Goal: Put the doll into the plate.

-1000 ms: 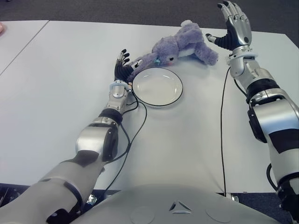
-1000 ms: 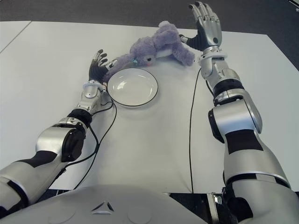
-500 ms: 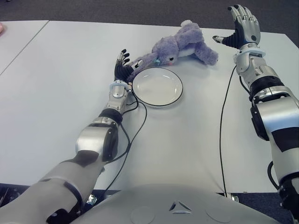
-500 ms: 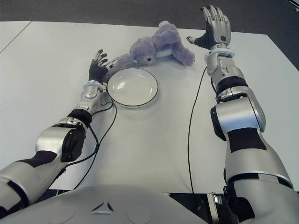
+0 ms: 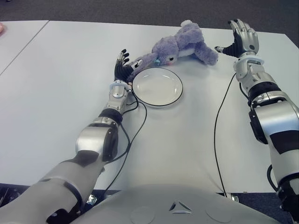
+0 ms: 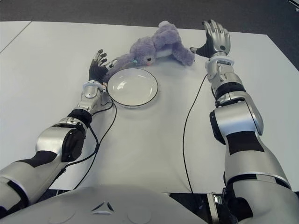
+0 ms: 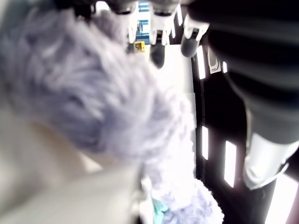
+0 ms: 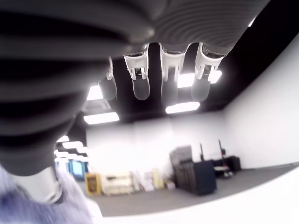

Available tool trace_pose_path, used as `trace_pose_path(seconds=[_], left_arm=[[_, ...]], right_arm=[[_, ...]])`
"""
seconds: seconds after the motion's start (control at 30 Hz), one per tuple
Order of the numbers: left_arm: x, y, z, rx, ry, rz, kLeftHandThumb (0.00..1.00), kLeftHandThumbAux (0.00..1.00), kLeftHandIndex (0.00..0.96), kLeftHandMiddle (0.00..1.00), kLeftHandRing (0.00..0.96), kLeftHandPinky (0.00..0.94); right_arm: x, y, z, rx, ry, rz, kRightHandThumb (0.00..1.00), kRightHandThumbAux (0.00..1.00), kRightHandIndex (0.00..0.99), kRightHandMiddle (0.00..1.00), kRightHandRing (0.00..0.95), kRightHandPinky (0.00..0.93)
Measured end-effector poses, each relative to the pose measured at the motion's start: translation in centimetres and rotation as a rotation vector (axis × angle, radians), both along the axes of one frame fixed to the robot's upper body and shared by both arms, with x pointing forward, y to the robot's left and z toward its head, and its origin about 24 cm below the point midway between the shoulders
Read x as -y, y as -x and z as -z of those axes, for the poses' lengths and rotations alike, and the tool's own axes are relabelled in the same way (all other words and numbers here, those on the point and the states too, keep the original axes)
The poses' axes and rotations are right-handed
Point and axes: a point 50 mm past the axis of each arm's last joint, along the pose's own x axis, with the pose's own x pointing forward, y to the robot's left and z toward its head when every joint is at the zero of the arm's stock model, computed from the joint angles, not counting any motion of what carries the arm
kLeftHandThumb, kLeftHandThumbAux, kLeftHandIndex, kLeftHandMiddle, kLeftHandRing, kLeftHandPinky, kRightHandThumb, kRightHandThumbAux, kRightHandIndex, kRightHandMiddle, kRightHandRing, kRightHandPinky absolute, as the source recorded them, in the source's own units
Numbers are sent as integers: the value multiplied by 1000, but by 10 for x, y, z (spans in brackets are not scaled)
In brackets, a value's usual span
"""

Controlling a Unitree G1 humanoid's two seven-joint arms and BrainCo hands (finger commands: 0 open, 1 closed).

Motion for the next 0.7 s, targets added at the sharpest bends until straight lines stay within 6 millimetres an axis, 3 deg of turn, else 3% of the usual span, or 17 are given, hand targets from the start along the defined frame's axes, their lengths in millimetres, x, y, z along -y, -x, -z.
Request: trace_pose_path(seconds=[0.23, 0.57, 0.7], left_arm=[[0, 0, 0, 0, 1, -1, 0, 634, 62, 125, 115, 104], [0, 0, 0, 0, 0, 0, 0, 620, 65, 131, 119, 99], [0, 0, 0, 0, 0, 0, 0, 621, 64, 134, 122, 89]], right_arm=[[-3, 4, 21, -59, -6, 12, 496, 618, 0, 0, 251, 182], [-15, 9, 51, -151, -88, 0, 685, 595, 12, 0, 102, 230], [-20, 10, 58, -171, -143, -2, 778, 583, 22, 0, 72, 295]])
